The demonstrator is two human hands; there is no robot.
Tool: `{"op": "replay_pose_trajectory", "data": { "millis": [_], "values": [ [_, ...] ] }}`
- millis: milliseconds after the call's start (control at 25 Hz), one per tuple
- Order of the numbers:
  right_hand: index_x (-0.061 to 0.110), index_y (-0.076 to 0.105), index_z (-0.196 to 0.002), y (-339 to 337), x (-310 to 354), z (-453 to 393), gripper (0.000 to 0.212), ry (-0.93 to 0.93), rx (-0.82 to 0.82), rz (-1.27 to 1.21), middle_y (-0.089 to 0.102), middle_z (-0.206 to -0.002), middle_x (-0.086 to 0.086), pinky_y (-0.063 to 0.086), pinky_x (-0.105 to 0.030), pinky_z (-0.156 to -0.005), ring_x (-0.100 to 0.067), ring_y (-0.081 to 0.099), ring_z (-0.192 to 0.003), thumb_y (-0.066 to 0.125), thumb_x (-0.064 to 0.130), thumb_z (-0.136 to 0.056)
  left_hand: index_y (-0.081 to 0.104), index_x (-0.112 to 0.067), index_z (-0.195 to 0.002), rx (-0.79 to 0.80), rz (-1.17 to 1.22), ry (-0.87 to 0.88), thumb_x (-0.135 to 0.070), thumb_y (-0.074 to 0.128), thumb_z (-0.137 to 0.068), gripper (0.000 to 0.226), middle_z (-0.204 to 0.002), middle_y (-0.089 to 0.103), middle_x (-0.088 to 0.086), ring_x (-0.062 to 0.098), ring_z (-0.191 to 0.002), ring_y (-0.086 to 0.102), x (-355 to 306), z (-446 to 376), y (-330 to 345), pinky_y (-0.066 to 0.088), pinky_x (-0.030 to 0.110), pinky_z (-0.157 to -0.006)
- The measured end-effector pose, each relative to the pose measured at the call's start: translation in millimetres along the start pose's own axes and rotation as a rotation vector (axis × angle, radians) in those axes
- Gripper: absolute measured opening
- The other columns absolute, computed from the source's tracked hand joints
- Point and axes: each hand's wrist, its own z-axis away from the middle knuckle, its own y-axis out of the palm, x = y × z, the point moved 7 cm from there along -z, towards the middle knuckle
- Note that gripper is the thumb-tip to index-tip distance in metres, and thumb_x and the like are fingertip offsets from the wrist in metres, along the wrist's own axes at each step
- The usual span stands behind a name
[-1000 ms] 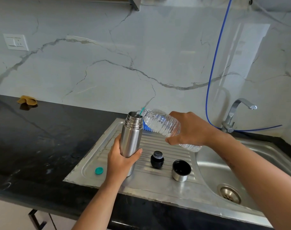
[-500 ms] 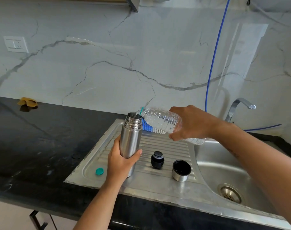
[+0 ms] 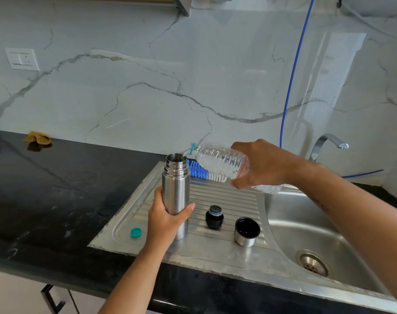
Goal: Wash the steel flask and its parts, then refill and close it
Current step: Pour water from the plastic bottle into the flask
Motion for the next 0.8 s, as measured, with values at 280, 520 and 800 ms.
{"op": "replay_pose_trajectory", "data": {
  "millis": [280, 520, 800],
  "values": [
    [0.029, 0.057, -0.113, -6.1, 4.1, -2.0, 0.059, -0.018, -0.017, 0.02, 0.068, -0.091, 0.009, 0.053, -0.028, -0.067, -0.014, 0.066, -0.084, 0.084, 0.053, -0.067, 0.039, -0.039, -0.134, 0.008, 0.007, 0.005, -0.034, 0.09, -0.074, 0.078, -0.113, 0.058, -0.017, 0.004, -0.099, 0.063, 1.4, -0.1, 1.1, 0.05, 0.012, -0.072],
    [0.03, 0.057, -0.117, -10.2, 6.1, -3.5, 0.063, -0.018, -0.01, 0.017, 0.069, -0.092, 0.008, 0.056, -0.033, -0.071, -0.014, 0.067, -0.084, 0.084, 0.054, -0.065, 0.04, -0.035, -0.138, 0.014, -0.005, 0.004, -0.036, 0.09, -0.074, 0.082, -0.114, 0.058, -0.016, 0.005, -0.099, 0.063, 3.8, -0.5, 2.4, 0.051, 0.013, -0.07],
    [0.028, 0.056, -0.125, -15.3, 9.6, -0.5, 0.067, -0.007, 0.007, 0.033, 0.068, -0.086, 0.013, 0.043, -0.023, -0.063, -0.005, 0.063, -0.08, 0.085, 0.05, -0.068, 0.036, -0.043, -0.132, 0.019, -0.004, 0.008, -0.034, 0.089, -0.075, 0.079, -0.111, 0.055, -0.022, 0.002, -0.097, 0.062, -1.0, 0.7, 1.6, 0.051, 0.007, -0.062]
  ]
}}
